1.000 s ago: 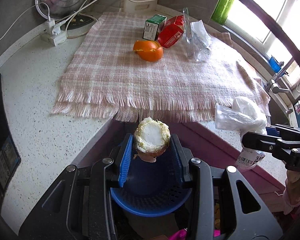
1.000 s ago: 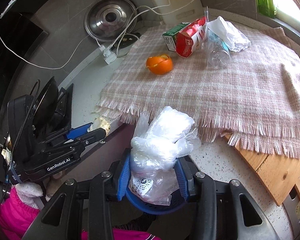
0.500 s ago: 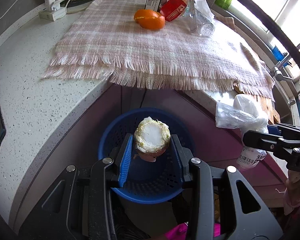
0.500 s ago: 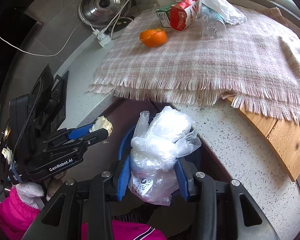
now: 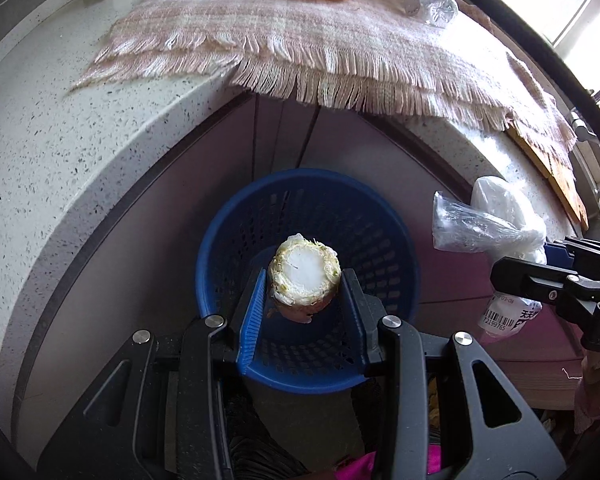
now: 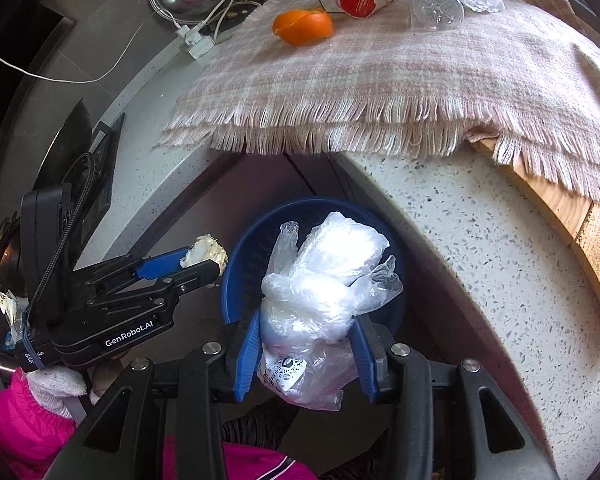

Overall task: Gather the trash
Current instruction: 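Carry the husk and plastic bag with both tools over the blue wastebasket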

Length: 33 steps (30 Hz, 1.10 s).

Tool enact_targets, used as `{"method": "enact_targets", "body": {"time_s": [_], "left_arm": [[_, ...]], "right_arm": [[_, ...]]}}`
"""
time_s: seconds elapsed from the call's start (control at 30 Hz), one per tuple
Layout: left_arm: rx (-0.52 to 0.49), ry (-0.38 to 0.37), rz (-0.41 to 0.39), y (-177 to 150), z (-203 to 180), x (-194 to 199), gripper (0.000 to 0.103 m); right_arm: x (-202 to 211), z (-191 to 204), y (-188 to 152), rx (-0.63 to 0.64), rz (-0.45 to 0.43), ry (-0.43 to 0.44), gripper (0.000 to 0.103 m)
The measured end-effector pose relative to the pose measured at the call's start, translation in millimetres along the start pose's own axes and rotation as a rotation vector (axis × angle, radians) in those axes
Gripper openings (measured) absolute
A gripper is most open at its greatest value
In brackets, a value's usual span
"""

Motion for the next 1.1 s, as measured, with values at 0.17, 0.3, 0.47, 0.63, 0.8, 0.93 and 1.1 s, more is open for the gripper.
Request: {"method": "enact_targets", "body": {"time_s": [0.17,0.3,0.47,0.63,0.8,0.93,1.1], "left_arm": [[0.012,0.004,0.033,-13.5,5.7,-12.0,0.037],[0.008,0.008,0.052,-20.9,8.6,-19.8,0.037],[0.004,0.023,0.073,-22.5,13.1,-33.3,0.037],[0.01,0.027,0.088,-25.3,17.8,-43.5,0.037],[0.003,0.037,0.099,-23.5,18.3,-54.8,0.037],[0.005,0.044,0.104,-23.5,19.0,-58.4,0.037],[0.002,0.048,0.111,-23.3,19.7,-58.6,0.037]], "right_arm": [[-17.0,5.6,-8.6,0.015,0.033,-0.005,0.043],[-28.1,5.8,-13.6,0.02,0.055,-0.012,0.043],[-44.6,4.3,-17.1,0.027,0.081,-0.029,0.043],[-57.1,5.9,-17.3,0.04,0.09,-0.045,0.043],[-66.4,9.0,-14.2,0.042,0.101,-0.049,0.043],[-71.1,10.6,-12.4,0.046,0.106,-0.052,0.043],[-76.2,11.7,-9.5,0.043,0.115,-0.055,0.044]]}}
Point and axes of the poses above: each gripper's, at about its wrist camera, not at the fingertips, and x roughly against the way its jaws point, z to its left, y to its top, the point moved 10 cm from there along -x, roughly the way its jaws point, and after that the axes turned 13 degrees about -y, right-handed, at the moved point
